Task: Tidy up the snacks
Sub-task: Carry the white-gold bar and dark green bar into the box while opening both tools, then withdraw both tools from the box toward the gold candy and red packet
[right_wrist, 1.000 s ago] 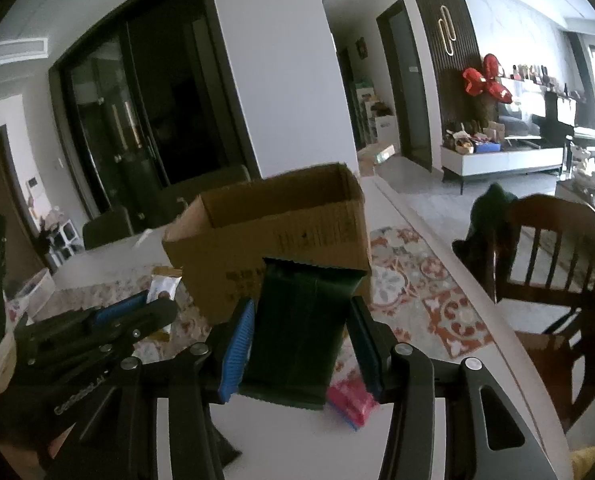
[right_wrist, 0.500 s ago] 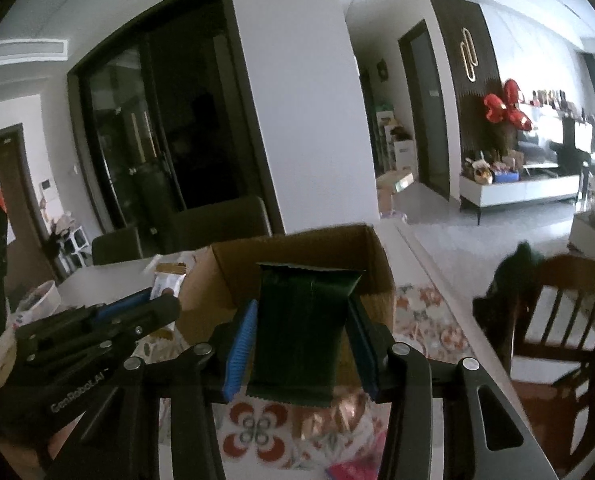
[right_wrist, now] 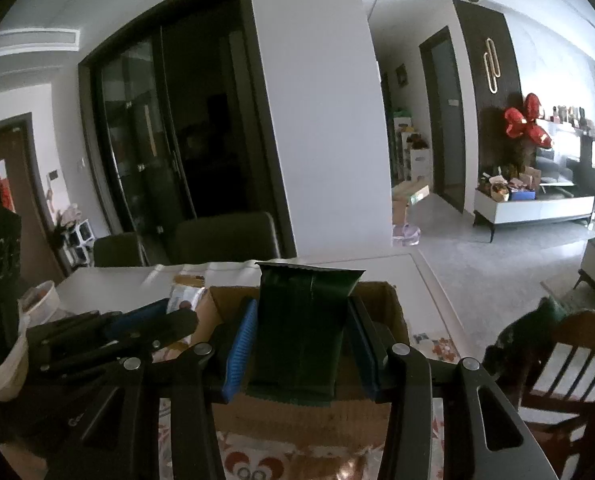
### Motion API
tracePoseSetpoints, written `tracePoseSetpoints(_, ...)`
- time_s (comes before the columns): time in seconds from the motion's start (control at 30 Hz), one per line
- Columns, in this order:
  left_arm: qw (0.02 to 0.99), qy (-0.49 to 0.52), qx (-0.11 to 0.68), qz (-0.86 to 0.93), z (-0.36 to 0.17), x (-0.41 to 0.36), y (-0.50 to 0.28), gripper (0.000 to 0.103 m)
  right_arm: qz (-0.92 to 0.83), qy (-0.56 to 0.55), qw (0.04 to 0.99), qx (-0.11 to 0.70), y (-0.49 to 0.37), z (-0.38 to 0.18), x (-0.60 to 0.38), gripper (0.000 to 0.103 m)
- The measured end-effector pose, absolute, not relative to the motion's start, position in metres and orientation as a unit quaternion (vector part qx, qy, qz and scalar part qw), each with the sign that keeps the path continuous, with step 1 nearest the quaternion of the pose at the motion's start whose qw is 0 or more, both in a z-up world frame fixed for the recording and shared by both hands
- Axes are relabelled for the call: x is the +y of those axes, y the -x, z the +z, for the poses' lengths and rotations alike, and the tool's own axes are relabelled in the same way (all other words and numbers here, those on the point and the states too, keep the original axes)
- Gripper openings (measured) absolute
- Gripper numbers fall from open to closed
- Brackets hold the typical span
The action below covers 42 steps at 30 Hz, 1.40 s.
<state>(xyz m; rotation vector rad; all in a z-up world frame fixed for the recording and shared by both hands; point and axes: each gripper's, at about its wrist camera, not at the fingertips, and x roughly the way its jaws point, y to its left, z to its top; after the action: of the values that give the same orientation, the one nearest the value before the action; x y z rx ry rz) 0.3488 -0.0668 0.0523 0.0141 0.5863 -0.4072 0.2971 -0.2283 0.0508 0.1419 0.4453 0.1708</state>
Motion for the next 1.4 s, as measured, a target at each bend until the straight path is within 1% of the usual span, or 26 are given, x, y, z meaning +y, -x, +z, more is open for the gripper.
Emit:
tracePoseSetpoints(0.2,0.932,-0.008,0.309,-0.191,0.043,-0.066,-0.376,0.021,0.077,-0.071,0.964,0.245,-0.324,0.042,-0.231,0.046)
tracePoseSetpoints(0.3,0.933,-0.009,0.312,-0.18,0.04,-0.063,-0.38,0.033,0.072,-0.073,0.962,0.254,-0.332,0.038,-0.231,0.046)
tracePoseSetpoints(0.37,0.935,-0.007,0.309,-0.171,0.039,-0.059,-0.379,0.037,0.065,-0.07,0.961,0.26,-0.336,0.035,-0.23,0.047)
tracePoseSetpoints(0.4,0.936,-0.008,0.308,-0.17,0.038,-0.058,-0.378,0.041,0.062,-0.068,0.96,0.264,-0.336,0.033,-0.23,0.048)
tracePoseSetpoints(0.47,0.938,-0.011,0.303,-0.167,0.037,-0.056,-0.373,0.042,0.058,-0.067,0.96,0.264,-0.335,0.032,-0.23,0.061)
tracePoseSetpoints(0.53,0.94,-0.016,0.297,-0.169,0.038,-0.056,-0.367,0.044,0.052,-0.067,0.962,0.261,-0.33,0.032,-0.229,0.061)
tracePoseSetpoints(0.6,0.941,-0.022,0.291,-0.17,0.039,-0.055,-0.361,0.05,0.048,-0.068,0.962,0.26,-0.324,0.033,-0.229,0.062)
tracePoseSetpoints(0.67,0.944,-0.027,0.281,-0.173,0.041,-0.055,-0.351,0.05,0.043,-0.069,0.963,0.257,-0.318,0.033,-0.227,0.072)
tracePoseSetpoints(0.73,0.946,-0.034,0.272,-0.174,0.043,-0.056,-0.341,0.051,0.033,-0.068,0.965,0.251,-0.309,0.033,-0.226,0.078)
tracePoseSetpoints(0.8,0.947,-0.042,0.263,-0.179,0.044,-0.057,-0.331,0.054,0.024,-0.069,0.966,0.248,-0.298,0.034,-0.225,0.08)
tracePoseSetpoints(0.87,0.948,-0.049,0.257,-0.183,0.045,-0.058,-0.324,0.054,0.015,-0.072,0.967,0.246,-0.284,0.033,-0.226,0.087)
tracePoseSetpoints(0.97,0.948,-0.056,0.248,-0.193,0.046,-0.059,-0.312,0.057,0.006,-0.077,0.967,0.244,-0.27,0.033,-0.226,0.091)
tracePoseSetpoints(1.07,0.947,-0.061,0.243,-0.202,0.044,-0.061,-0.3,0.059,-0.005,-0.081,0.964,0.253,-0.258,0.03,-0.228,0.094)
tracePoseSetpoints(1.4,0.939,-0.095,0.238,-0.228,0.024,-0.075,-0.27,0.061,-0.037,-0.121,0.955,0.267,-0.219,0.008,-0.245,0.094)
